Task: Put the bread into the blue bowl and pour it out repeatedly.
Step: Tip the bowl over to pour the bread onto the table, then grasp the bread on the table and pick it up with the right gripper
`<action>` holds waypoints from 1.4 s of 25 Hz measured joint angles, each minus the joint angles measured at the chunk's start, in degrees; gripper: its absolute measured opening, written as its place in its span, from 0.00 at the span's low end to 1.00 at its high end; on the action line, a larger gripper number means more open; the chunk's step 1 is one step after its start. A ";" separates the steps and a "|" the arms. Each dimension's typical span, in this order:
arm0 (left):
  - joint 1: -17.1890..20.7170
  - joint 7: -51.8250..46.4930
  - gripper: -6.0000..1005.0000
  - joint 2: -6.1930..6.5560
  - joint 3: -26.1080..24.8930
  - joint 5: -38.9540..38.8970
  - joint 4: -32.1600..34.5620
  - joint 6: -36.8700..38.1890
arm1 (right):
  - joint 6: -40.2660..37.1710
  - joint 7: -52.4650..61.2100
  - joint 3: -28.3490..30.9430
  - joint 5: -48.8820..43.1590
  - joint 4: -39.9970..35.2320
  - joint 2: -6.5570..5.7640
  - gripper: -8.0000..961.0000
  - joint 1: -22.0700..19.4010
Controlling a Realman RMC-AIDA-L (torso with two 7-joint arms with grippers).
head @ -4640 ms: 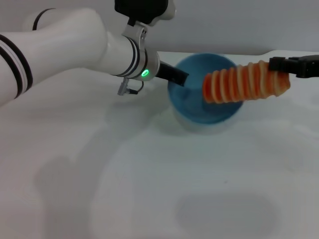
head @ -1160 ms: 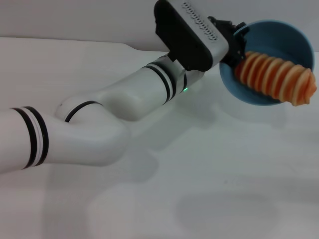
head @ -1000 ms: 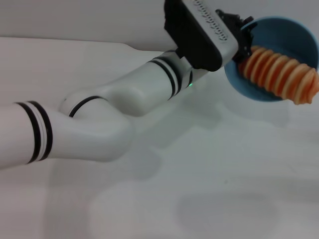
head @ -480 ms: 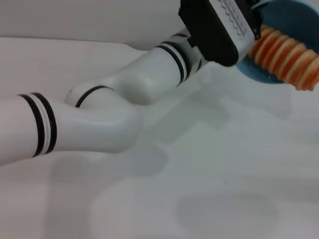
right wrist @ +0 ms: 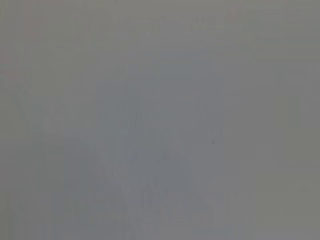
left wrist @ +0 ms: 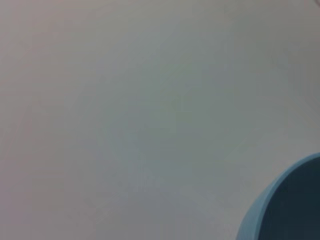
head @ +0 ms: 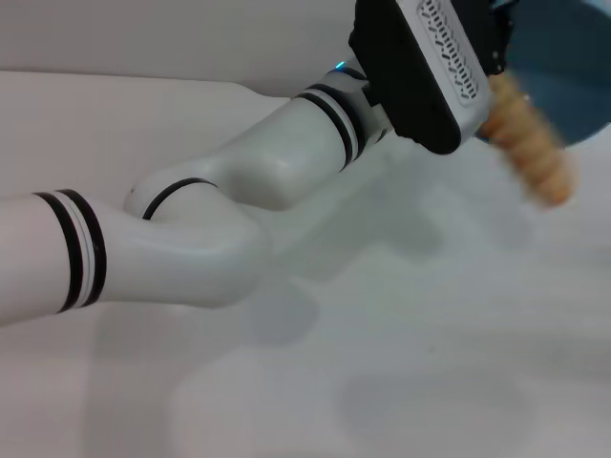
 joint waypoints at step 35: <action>-6.64 -10.48 0.00 0.67 -45.26 -8.10 -15.34 45.70 | 3.52 48.93 -11.62 -55.35 -17.27 -0.14 0.70 8.41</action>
